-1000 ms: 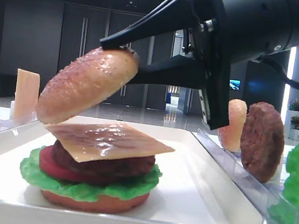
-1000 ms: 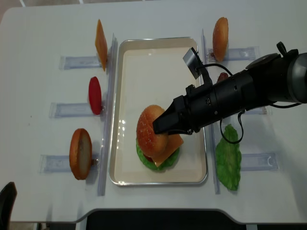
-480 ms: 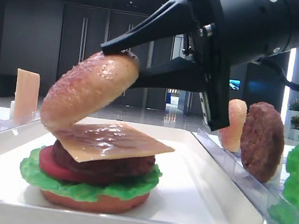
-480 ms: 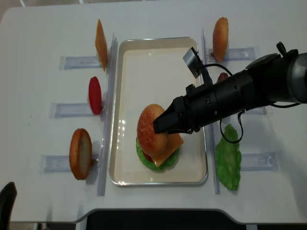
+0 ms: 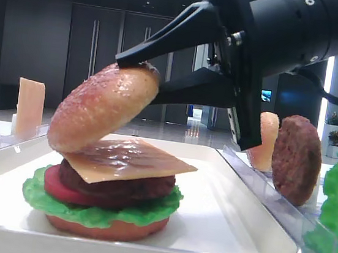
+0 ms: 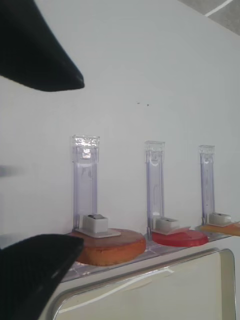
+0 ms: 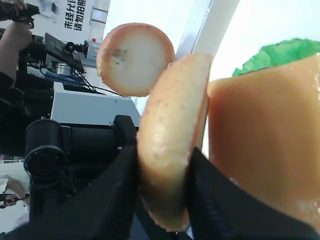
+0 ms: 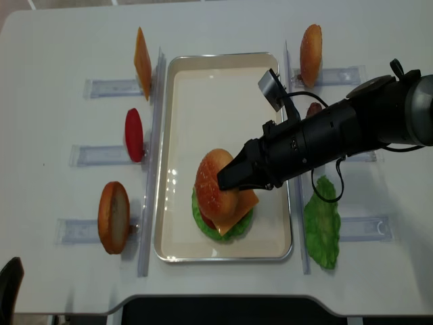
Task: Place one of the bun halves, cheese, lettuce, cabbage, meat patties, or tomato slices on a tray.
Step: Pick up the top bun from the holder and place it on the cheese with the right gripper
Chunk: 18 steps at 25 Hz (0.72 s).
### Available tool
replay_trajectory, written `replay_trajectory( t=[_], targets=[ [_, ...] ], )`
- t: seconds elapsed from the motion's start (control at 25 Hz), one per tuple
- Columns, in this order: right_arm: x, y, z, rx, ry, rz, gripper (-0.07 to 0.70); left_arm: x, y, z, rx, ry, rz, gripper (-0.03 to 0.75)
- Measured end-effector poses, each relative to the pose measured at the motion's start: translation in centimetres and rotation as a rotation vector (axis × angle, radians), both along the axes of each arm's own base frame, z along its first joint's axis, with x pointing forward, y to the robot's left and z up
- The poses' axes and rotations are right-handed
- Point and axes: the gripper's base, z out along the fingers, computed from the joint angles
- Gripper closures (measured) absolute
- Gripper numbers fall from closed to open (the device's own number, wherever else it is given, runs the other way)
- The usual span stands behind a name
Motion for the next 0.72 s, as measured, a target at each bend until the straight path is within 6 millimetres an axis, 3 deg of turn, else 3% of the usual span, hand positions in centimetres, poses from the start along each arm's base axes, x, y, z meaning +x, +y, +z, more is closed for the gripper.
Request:
replay_trajectory(
  t=[0.72],
  targets=[
    [-0.01, -0.01, -0.01, -0.001, -0.001, 0.002, 0.417, 0.0, 0.0, 0.0, 0.0, 0.0, 0.0, 0.024]
  ],
)
